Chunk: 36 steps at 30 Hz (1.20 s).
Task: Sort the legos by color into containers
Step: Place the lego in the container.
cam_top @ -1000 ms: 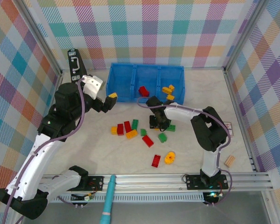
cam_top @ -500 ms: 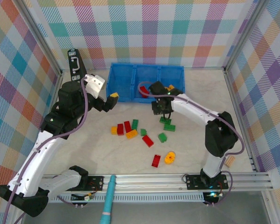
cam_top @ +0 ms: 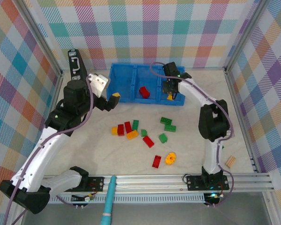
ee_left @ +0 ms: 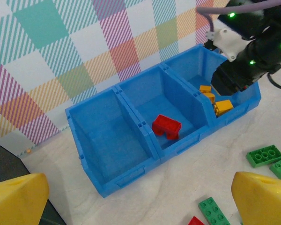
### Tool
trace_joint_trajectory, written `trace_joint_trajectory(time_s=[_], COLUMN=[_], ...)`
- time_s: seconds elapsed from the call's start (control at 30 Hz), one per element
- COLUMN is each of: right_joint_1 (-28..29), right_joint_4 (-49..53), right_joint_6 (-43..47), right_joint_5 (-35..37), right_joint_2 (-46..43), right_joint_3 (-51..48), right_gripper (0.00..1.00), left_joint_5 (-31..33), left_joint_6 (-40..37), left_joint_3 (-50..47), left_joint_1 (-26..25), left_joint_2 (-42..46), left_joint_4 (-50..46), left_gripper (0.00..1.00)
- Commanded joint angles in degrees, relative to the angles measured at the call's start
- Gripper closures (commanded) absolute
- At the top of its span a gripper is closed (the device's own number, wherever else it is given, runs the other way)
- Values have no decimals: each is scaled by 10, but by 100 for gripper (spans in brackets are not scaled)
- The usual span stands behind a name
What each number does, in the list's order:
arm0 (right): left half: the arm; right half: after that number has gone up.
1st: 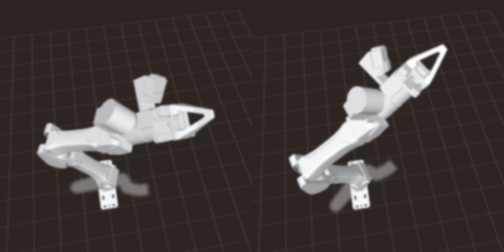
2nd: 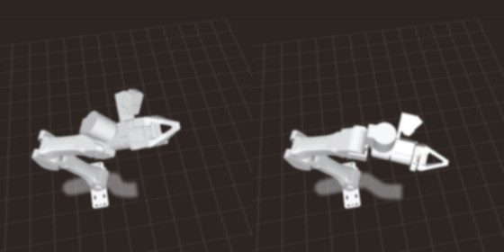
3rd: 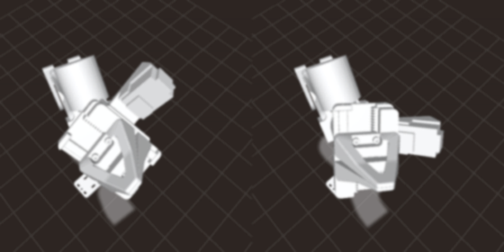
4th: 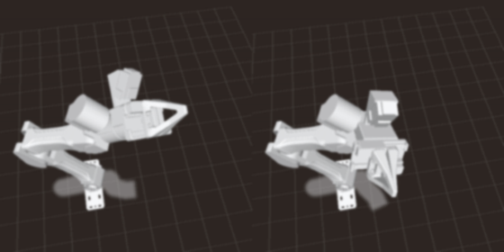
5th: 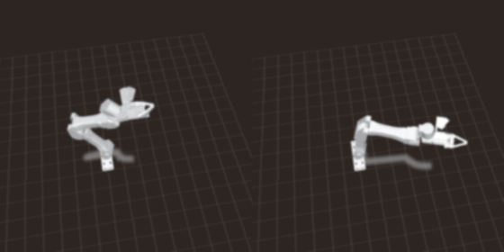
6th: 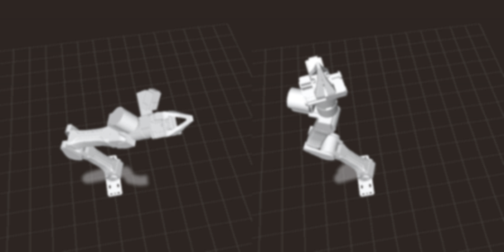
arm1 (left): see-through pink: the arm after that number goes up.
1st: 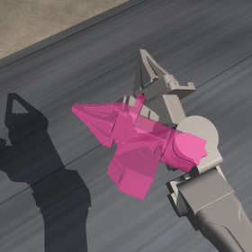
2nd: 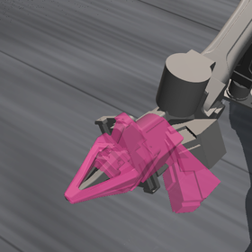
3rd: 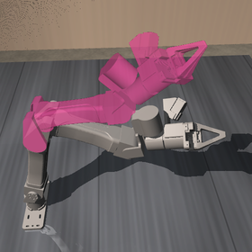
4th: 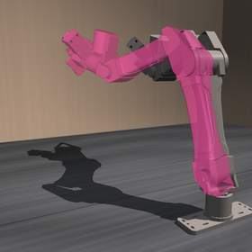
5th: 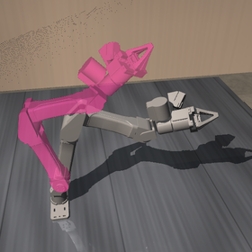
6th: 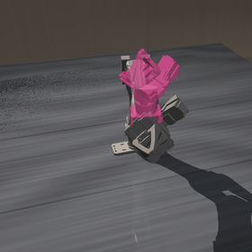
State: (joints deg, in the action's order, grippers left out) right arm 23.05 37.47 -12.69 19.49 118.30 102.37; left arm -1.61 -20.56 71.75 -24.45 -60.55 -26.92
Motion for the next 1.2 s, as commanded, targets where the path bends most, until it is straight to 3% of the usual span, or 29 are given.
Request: trace_joint_trajectory(time_s=[0.0,0.2,0.47,0.83,1.0,1.17], right_joint_1=[-2,-10,-10,13,49,121], right_joint_4=[6,13,13,38,51,72], right_joint_6=[23,26,16,-125,-185,-249], right_joint_5=[-4,-8,-23,-90,-115,-136], right_joint_2=[35,57,-12,-213,-300,-378], right_joint_3=[47,64,-11,-242,-364,-457], right_gripper=[62,55,44,28,22,18], left_joint_5=[15,13,-12,-32,-38,-42], left_joint_6=[-10,-10,-9,3,8,10], left_joint_3=[4,15,20,14,5,5], left_joint_1=[5,5,8,10,10,10], left_joint_2=[-12,-44,-65,-50,-34,-28], left_joint_4=[-3,-10,-15,-6,3,4], left_gripper=[0,0,0,0,0,0])
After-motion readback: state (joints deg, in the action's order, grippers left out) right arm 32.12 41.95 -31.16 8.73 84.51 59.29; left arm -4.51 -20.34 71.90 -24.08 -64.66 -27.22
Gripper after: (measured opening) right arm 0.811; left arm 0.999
